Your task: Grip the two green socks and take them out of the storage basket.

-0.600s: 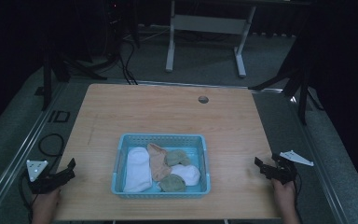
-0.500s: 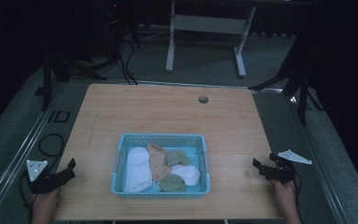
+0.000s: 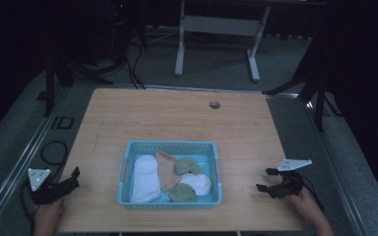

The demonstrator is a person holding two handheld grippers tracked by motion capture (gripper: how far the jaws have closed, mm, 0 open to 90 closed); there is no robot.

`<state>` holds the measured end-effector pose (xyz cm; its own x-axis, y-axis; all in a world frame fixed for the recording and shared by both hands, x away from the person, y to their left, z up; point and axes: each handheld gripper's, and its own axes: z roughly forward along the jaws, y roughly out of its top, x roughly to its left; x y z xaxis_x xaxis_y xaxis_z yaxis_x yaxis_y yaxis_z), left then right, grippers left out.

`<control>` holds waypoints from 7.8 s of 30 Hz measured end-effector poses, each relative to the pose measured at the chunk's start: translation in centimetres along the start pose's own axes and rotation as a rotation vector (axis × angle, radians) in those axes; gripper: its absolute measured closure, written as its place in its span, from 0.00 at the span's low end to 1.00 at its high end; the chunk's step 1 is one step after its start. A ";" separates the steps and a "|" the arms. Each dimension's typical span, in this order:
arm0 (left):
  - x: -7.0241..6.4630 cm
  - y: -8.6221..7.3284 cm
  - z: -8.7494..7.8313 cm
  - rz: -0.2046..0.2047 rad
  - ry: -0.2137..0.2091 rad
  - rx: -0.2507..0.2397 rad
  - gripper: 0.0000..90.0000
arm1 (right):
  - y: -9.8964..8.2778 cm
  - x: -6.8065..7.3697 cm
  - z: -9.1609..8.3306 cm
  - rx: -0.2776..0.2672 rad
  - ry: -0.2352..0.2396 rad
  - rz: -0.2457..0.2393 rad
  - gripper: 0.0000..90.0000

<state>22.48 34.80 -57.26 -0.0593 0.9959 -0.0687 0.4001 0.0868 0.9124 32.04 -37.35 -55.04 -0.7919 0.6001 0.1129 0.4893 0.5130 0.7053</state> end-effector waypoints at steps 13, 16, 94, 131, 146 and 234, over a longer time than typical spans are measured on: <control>0.0 0.0 0.0 0.002 0.001 0.000 0.01 | 2.9 1.3 -0.4 0.192 0.076 -0.144 0.15; 0.0 0.0 0.0 0.001 0.000 0.001 0.01 | 3.5 1.4 -0.3 0.218 0.092 -0.149 0.15; 0.0 0.0 0.0 0.003 -0.010 -0.001 0.01 | 18.7 11.8 4.2 0.501 0.263 -0.524 0.16; 0.0 0.0 0.0 0.011 -0.018 -0.003 0.01 | 20.9 17.8 12.6 0.613 0.383 -0.681 0.31; 0.0 0.0 0.0 0.012 -0.020 -0.003 0.01 | 20.1 18.4 15.5 0.647 0.364 -0.661 0.41; -0.1 0.0 0.0 0.012 -0.006 0.004 0.01 | 11.3 5.5 3.0 0.674 0.185 -0.381 0.90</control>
<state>22.53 34.69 -57.25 -0.0488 0.9970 -0.0599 0.4042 0.0745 0.9116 34.29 -26.41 -48.54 -0.9681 0.2272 0.1056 0.2414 0.9588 0.1500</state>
